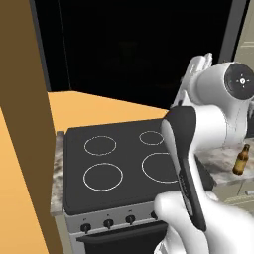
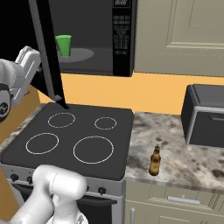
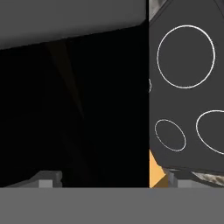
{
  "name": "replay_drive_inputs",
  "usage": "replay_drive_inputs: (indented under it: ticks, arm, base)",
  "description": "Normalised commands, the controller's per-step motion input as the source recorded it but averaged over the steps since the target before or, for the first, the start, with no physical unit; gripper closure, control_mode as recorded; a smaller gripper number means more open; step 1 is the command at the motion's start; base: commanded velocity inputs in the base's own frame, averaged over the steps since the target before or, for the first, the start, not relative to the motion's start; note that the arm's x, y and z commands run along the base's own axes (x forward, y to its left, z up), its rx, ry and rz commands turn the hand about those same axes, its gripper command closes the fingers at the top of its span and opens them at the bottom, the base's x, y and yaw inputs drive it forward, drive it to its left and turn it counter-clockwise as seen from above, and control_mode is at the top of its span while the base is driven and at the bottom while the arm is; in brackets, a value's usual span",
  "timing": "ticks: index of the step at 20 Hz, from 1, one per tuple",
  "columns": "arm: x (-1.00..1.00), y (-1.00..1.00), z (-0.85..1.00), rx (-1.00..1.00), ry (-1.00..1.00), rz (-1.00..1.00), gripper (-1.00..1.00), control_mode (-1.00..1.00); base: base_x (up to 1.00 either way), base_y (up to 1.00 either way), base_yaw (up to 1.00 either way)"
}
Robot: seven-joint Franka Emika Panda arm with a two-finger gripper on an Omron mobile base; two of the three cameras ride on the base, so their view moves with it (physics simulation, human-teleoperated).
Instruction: Place the microwavable item in the microwave. Then, close the microwave door and press the start button.
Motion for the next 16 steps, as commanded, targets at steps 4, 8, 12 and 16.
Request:
replay_drive_inputs:
  ticks: [4,8,12,16]
  arm:
    - [0.72,0.0,0.31,0.0,0.0,0.0,-1.0,-1.0]
    - [0.81,0.0,0.12,0.0,0.0,0.0,-1.0,-1.0]
    - [0.8,0.0,0.06,0.0,0.0,0.0,-1.0,-1.0]
    - [0.75,0.0,0.0,0.0,0.0,0.0,-1.0,-1.0]
  base:
    - [0.0,0.0,0.0]
    - [0.0,0.0,0.0]
    - [0.0,0.0,0.0]
    - [0.0,0.0,0.0]
